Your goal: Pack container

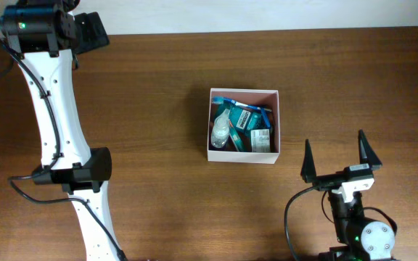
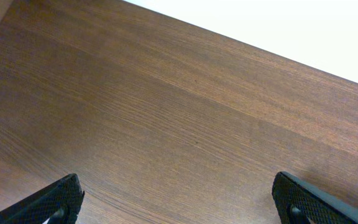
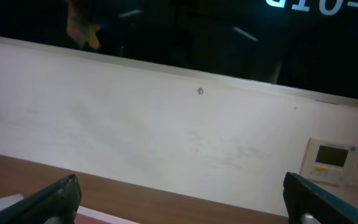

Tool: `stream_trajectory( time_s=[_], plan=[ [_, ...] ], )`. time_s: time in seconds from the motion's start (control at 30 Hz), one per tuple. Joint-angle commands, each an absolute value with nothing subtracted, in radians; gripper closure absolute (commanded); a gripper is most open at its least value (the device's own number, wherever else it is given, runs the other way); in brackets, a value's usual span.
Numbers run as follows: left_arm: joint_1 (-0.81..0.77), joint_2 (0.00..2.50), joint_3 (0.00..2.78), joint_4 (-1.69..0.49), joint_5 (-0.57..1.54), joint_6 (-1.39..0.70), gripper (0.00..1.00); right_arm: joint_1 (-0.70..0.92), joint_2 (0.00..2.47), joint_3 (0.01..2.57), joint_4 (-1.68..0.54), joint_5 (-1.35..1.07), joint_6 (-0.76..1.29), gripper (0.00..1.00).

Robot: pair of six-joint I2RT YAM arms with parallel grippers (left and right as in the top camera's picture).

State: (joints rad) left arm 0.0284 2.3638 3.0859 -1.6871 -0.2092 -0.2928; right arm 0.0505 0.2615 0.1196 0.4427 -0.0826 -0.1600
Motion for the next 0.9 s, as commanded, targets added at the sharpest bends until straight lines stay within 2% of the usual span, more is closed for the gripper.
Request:
stream_trajectory(
  time_s=[0.0,0.43,0.67,0.87],
  plan=[
    [0.027,2.343,3.082,-1.687,-0.205,-0.302,0.01,0.060,0.209,0.083,0.439,-0.078,-0.148,0.01],
    [0.026,2.343,3.082,-1.687,-0.205,-0.302,0.01,0.060,0.002,0.006,0.360,-0.077,-0.149,0.01],
    [0.026,2.343,3.082,-1.687,-0.205,-0.302,0.01,0.060,0.003,0.006,0.343,-0.078,-0.148,0.01],
    [0.027,2.343,3.082,-1.687,-0.205,-0.302,0.01,0.060,0.003,0.006,0.221,-0.077,-0.149,0.01]
  ],
)
